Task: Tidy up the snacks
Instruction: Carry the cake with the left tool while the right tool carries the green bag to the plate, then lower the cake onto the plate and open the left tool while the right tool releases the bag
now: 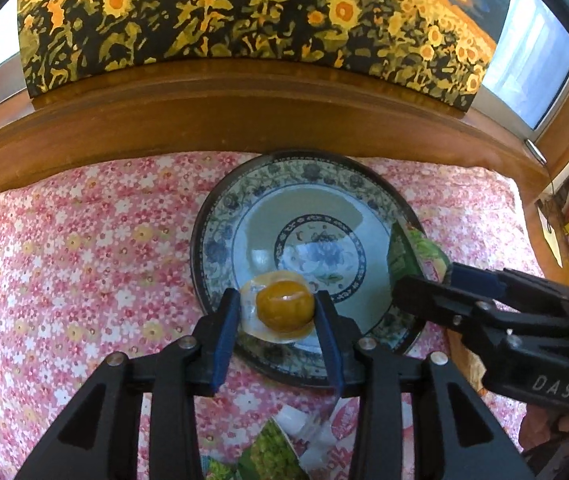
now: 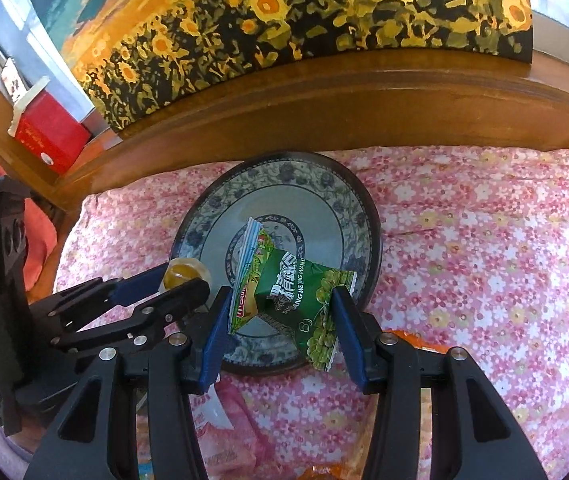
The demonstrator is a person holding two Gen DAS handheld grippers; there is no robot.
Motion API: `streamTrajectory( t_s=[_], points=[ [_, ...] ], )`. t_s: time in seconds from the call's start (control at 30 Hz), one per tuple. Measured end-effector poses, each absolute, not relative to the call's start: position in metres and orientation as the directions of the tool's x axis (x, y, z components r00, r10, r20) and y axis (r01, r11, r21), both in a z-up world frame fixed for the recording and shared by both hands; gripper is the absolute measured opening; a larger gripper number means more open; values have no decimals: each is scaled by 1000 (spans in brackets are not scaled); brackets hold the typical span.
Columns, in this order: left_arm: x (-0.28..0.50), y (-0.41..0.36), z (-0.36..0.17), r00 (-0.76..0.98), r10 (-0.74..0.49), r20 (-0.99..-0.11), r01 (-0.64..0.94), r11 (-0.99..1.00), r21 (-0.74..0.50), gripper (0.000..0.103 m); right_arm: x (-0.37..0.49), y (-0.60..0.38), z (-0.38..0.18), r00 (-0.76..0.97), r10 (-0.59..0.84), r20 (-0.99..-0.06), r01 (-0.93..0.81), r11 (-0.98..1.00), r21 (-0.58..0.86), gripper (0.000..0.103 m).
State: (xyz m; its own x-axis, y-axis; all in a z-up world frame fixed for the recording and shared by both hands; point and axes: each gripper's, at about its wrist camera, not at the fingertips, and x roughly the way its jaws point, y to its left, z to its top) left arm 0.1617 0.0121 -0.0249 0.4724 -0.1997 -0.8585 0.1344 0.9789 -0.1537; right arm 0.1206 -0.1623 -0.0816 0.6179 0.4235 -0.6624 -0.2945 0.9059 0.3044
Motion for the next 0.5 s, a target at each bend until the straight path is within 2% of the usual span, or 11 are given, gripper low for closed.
streamTrajectory(
  t_s=[0.13, 0.37, 0.5],
  points=[
    [166, 9, -28, 471, -201, -859, 144, 978, -150, 41, 124, -161, -83, 612, 420, -670, -289, 908, 304, 51],
    [165, 9, -28, 469, -192, -862, 153, 979, -135, 49, 127, -162, -83, 615, 429, -661, -271, 903, 334, 51],
    [163, 10, -26, 467, -203, -861, 167, 976, -139, 51, 124, -164, -79, 630, 431, -646, -271, 902, 337, 57]
  ],
)
